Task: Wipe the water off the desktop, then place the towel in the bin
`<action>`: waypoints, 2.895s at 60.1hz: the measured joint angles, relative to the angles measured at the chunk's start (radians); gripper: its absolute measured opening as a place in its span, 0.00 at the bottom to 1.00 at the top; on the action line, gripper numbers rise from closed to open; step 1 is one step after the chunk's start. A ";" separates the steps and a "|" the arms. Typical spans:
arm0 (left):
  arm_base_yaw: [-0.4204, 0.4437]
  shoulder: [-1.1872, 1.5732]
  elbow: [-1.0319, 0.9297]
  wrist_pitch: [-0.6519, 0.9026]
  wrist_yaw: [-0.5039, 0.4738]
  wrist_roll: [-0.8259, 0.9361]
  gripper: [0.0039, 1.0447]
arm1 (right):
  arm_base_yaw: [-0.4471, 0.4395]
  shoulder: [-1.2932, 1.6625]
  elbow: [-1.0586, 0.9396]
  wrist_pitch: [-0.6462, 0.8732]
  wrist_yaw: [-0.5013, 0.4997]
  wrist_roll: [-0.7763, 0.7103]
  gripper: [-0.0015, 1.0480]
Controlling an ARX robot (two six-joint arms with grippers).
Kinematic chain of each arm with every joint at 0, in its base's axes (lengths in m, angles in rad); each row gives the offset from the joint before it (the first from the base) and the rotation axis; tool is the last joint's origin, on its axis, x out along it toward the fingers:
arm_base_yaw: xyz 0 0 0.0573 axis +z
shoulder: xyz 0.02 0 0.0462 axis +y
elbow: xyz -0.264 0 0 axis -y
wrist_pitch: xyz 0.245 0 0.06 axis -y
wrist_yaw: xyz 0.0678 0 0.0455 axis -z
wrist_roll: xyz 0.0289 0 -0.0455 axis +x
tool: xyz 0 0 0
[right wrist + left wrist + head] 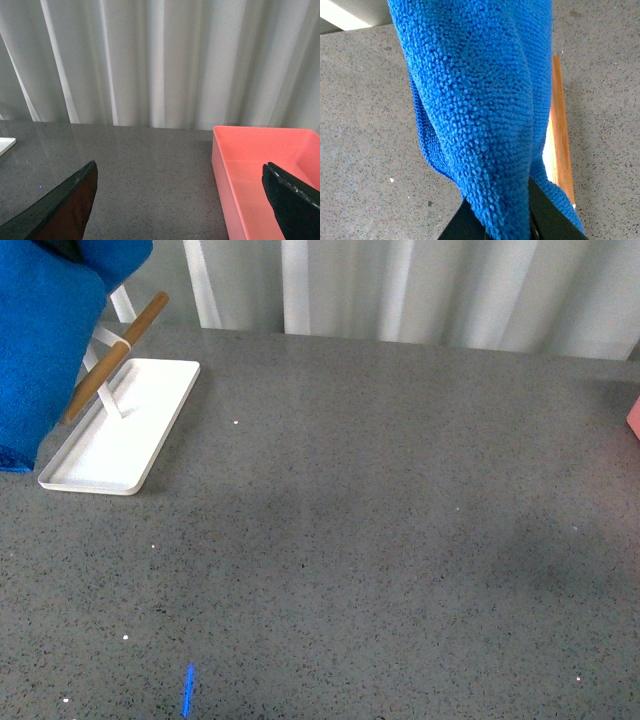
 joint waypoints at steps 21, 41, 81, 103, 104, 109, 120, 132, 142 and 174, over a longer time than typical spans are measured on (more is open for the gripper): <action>-0.095 -0.254 -0.055 0.152 0.192 -0.087 0.05 | 0.000 0.000 0.000 0.000 0.000 0.000 0.93; -0.317 -0.442 -0.343 0.475 0.412 -0.357 0.05 | 0.000 0.000 0.000 0.000 0.000 0.000 0.93; -0.513 -0.382 -0.694 0.983 0.470 -0.631 0.05 | -0.104 0.098 0.051 -0.119 -0.281 -0.053 0.93; -0.520 -0.373 -0.694 0.988 0.464 -0.660 0.05 | -0.246 0.792 0.278 0.406 -0.618 -0.090 0.93; -0.520 -0.373 -0.694 0.988 0.464 -0.660 0.05 | -0.241 0.815 0.286 0.418 -0.618 -0.090 0.93; -0.525 -0.373 -0.692 0.986 0.464 -0.670 0.05 | -0.185 0.992 0.340 0.488 -0.602 -0.086 0.93; -0.532 -0.373 -0.687 0.986 0.464 -0.702 0.05 | -0.034 1.233 0.420 0.570 -0.575 -0.048 0.93; -0.536 -0.373 -0.684 0.986 0.465 -0.735 0.05 | 0.123 1.355 0.475 0.614 -0.539 -0.037 0.93; -0.536 -0.375 -0.677 0.986 0.466 -0.757 0.05 | 0.191 1.445 0.524 0.652 -0.505 -0.037 0.93; -0.534 -0.386 -0.666 0.985 0.472 -0.790 0.05 | 0.238 1.545 0.633 0.744 -0.478 0.019 0.45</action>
